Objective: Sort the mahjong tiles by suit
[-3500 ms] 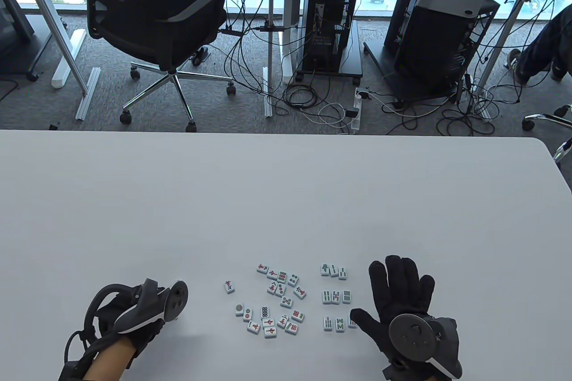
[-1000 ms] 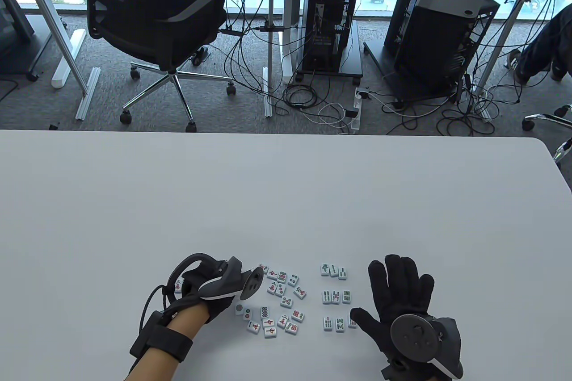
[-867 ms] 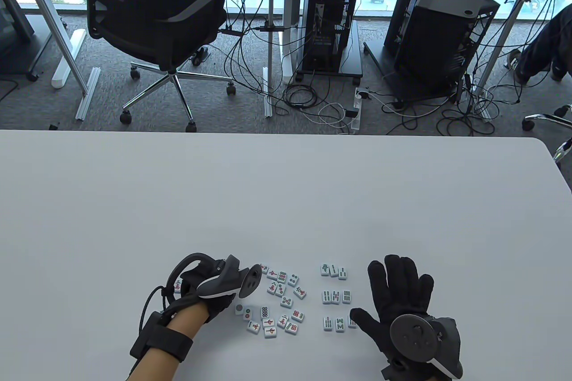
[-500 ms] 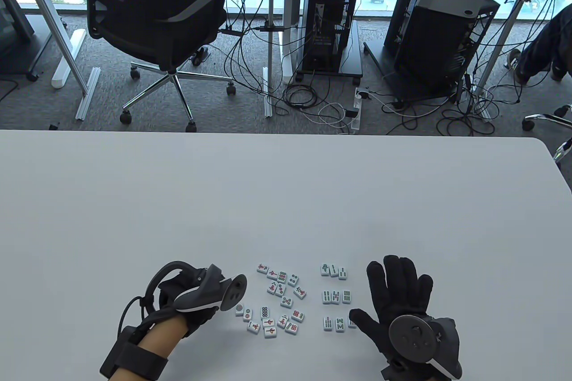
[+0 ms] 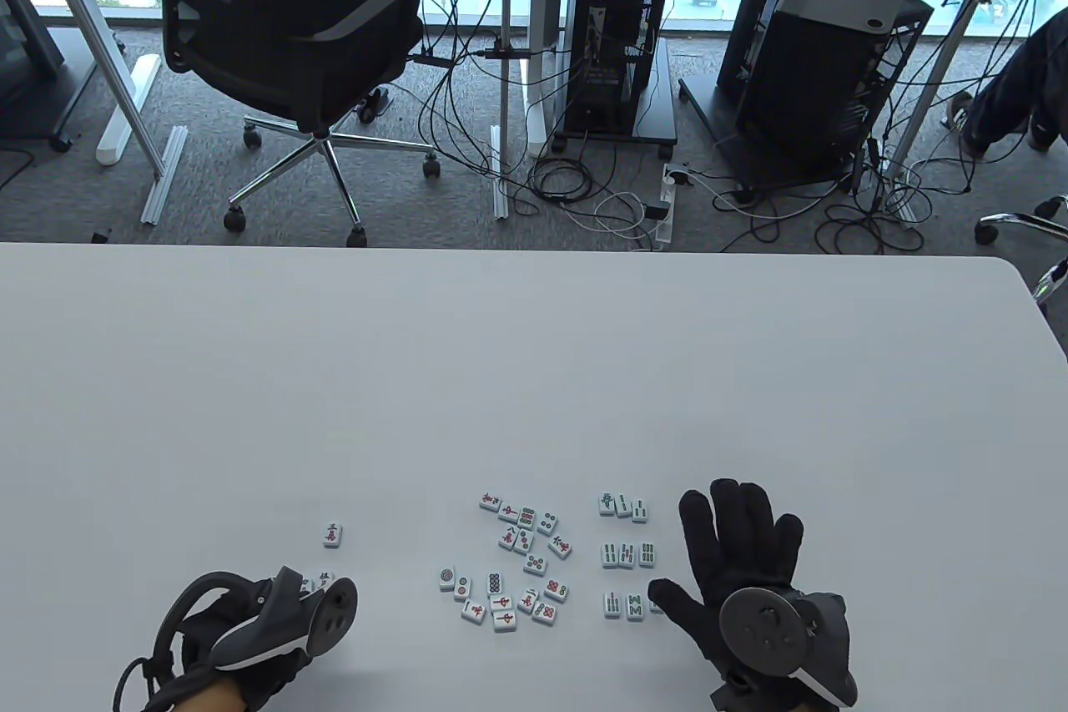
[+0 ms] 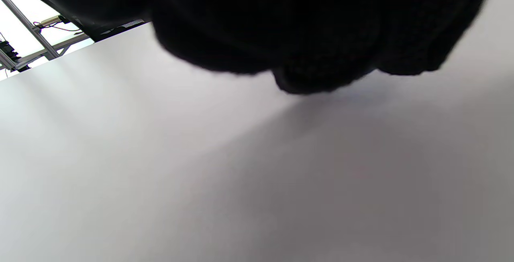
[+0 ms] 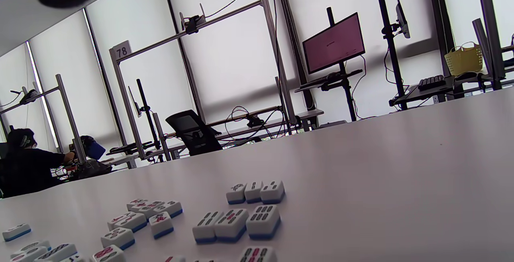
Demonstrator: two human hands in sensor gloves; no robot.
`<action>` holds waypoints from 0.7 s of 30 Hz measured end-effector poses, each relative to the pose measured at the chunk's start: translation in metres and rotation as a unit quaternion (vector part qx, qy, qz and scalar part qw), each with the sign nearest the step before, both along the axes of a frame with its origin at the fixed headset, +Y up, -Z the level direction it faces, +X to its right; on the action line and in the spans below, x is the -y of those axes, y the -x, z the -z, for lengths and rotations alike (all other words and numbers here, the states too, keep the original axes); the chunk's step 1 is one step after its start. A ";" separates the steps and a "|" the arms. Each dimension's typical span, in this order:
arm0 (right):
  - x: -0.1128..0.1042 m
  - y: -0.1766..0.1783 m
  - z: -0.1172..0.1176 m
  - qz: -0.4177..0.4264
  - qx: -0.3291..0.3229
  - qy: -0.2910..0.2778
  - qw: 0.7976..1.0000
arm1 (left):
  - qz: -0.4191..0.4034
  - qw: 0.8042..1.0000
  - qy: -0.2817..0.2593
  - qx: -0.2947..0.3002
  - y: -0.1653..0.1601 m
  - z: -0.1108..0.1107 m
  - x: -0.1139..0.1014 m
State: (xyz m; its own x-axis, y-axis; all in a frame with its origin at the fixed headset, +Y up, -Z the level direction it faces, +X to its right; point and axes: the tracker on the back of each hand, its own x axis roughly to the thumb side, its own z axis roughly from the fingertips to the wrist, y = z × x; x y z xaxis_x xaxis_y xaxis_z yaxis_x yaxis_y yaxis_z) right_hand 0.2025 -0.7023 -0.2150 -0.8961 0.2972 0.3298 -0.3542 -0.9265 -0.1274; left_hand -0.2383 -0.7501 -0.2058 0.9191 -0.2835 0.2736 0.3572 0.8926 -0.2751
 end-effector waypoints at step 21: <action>0.002 -0.001 0.002 0.010 0.000 0.010 1.000 | 0.025 0.998 -0.051 0.018 -0.030 0.021 -0.037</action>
